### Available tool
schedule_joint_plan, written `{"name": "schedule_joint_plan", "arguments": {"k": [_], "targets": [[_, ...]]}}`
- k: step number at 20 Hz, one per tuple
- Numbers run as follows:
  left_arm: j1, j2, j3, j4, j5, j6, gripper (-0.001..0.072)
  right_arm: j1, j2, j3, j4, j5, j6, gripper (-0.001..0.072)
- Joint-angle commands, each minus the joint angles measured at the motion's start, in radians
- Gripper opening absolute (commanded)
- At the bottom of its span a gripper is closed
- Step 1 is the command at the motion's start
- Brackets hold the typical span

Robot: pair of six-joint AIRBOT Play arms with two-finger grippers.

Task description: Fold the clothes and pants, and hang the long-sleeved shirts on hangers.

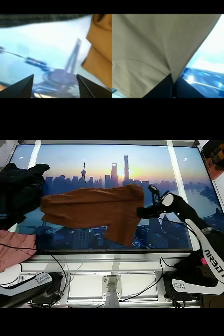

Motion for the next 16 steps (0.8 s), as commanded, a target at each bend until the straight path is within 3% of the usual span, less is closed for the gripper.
{"name": "schedule_joint_plan", "arguments": {"k": [1, 8, 13, 16], "targets": [[-0.054, -0.053, -0.003, -0.071, -0.05, 0.037, 0.058, -0.054, 0.058, 0.0, -0.067, 0.051, 0.003, 0.0013], [-0.235, -0.222, -0.002, -0.19, -0.129, 0.027, 0.0582, -0.058, 0.067, 0.0, -0.068, 0.053, 0.003, 0.0014], [-0.265, -0.308, -0.002, -0.2, -0.127, 0.026, 0.0581, -0.058, 0.067, 0.0, -0.067, 0.053, 0.003, 0.0014], [-0.266, -0.336, -0.002, -0.207, -0.131, 0.026, 0.0466, -0.058, 0.067, 0.0, -0.068, 0.052, 0.002, 0.0014]]}}
